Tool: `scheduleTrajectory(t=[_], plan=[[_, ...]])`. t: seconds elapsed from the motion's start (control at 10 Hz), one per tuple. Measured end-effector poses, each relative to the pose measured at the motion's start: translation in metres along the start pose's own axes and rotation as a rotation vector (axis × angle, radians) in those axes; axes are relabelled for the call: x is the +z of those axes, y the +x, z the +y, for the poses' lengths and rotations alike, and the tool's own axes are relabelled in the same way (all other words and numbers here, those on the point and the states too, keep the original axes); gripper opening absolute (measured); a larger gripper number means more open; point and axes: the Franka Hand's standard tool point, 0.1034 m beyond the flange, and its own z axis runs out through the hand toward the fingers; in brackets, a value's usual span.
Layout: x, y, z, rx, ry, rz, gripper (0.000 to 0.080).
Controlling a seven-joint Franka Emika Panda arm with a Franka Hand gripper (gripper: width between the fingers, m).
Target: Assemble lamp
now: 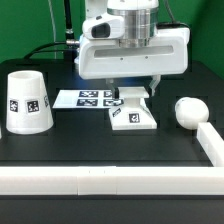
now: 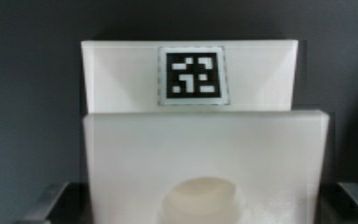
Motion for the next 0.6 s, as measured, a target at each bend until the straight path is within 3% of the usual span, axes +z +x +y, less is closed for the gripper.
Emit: scheduleTrajectory(t=[0.3, 0.6], plan=[[-0.002, 0.049, -0.005, 0.014, 0.015, 0.030, 0.0534], [-0.005, 0.103, -0.021, 0.022, 0.030, 0.074, 0.0534]])
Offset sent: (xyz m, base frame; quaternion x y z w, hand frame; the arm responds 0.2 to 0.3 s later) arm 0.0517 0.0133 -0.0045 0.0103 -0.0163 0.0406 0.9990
